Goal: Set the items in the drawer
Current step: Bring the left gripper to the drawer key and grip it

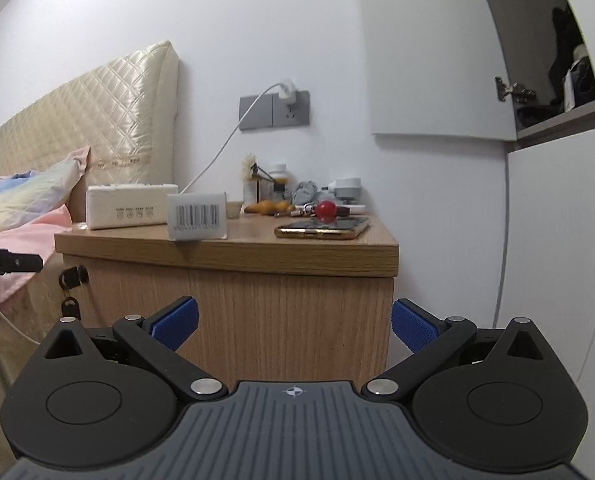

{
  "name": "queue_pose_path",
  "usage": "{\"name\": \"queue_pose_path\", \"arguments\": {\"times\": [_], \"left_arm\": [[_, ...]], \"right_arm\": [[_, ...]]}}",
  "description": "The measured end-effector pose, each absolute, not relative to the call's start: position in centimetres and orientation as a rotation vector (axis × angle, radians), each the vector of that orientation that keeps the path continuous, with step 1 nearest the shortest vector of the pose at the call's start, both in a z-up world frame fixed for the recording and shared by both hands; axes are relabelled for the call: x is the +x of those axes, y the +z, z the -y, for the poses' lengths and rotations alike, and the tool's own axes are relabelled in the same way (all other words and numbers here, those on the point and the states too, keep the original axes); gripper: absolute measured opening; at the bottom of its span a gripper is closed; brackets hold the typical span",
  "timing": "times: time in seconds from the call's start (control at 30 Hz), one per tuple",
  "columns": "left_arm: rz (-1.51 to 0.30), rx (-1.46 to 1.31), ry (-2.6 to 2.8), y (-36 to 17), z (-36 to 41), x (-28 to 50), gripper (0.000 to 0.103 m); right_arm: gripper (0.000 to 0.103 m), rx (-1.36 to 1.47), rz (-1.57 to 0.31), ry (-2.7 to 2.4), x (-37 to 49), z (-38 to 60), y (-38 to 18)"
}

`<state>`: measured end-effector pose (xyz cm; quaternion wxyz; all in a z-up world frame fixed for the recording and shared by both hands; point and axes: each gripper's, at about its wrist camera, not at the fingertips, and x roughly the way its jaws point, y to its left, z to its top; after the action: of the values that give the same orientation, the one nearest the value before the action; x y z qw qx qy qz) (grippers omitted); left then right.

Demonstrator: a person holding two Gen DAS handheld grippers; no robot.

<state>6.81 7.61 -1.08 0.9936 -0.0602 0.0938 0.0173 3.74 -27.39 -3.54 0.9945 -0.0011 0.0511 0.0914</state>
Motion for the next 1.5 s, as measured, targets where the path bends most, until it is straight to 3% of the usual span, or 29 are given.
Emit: {"name": "queue_pose_path", "arguments": {"times": [0.37,1.23,1.33,1.5], "left_arm": [[-0.236,-0.054,-0.06,-2.9,-8.4,11.0,0.102],[-0.28,0.033,-0.176,-4.0,-7.2,15.1,0.102],[-0.276,0.037,-0.174,-4.0,-7.2,15.2,0.103],[-0.259,0.06,-0.171,-4.1,-6.9,14.9,0.102]], "right_arm": [[0.103,0.047,-0.141,0.229,8.8,31.7,-4.2],[0.098,0.038,-0.169,0.275,12.6,30.5,-5.0],[0.09,0.02,-0.177,0.265,12.8,30.5,-5.1],[0.089,0.012,-0.172,0.269,12.8,30.6,-5.1]]}}
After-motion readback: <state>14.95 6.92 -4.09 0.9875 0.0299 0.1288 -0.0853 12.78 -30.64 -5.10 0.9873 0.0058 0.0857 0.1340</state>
